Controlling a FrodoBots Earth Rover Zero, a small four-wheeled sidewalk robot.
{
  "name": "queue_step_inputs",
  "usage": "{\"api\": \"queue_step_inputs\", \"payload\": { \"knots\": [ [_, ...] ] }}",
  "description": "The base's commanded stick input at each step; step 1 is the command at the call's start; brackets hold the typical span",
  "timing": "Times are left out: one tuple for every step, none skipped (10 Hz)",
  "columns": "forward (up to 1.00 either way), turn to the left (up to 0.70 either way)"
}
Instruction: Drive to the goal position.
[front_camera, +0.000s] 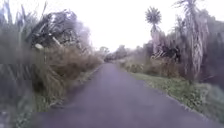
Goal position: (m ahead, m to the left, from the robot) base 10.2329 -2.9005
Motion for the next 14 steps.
{"api": "queue_step_inputs", "payload": {
  "knots": [
    [0.7, 0.0],
    [0.7, 0.0],
    [0.7, 0.0],
    [0.7, 0.0],
    [0.7, 0.0],
    [0.7, 0.0],
    [0.7, 0.0],
    [0.7, 0.0],
    [0.7, 0.0],
    [0.7, 0.0],
    [0.7, 0.0],
    [0.7, 0.0],
    [0.7, 0.0],
    [0.7, 0.0]
  ]
}}
